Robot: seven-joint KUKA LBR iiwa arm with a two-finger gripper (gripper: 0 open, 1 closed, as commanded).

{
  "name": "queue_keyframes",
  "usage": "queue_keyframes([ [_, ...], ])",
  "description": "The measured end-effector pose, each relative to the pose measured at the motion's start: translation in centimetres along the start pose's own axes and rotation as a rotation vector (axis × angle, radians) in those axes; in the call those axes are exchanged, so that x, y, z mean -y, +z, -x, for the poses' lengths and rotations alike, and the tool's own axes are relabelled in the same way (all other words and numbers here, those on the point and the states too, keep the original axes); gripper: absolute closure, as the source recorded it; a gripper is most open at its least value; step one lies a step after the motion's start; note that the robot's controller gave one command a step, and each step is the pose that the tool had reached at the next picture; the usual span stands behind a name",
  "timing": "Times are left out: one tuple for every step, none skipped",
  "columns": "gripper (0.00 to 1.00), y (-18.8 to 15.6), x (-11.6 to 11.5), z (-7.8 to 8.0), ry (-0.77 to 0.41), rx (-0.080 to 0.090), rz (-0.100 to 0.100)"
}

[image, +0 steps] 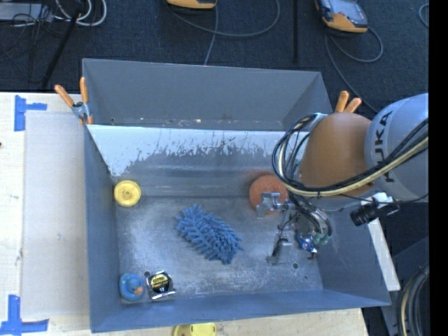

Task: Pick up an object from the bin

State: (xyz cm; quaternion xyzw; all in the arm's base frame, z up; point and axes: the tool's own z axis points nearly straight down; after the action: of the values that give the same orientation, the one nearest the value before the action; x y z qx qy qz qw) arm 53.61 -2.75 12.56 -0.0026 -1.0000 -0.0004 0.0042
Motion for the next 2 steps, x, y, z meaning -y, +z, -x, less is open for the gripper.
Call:
queue_keyframes([
  [0.0, -0.4, 0.0, 0.2, -0.001, 0.007, 0.0],
  [0.0, 2.8, -3.1, 3.3, -0.067, 0.014, -0.002],
])
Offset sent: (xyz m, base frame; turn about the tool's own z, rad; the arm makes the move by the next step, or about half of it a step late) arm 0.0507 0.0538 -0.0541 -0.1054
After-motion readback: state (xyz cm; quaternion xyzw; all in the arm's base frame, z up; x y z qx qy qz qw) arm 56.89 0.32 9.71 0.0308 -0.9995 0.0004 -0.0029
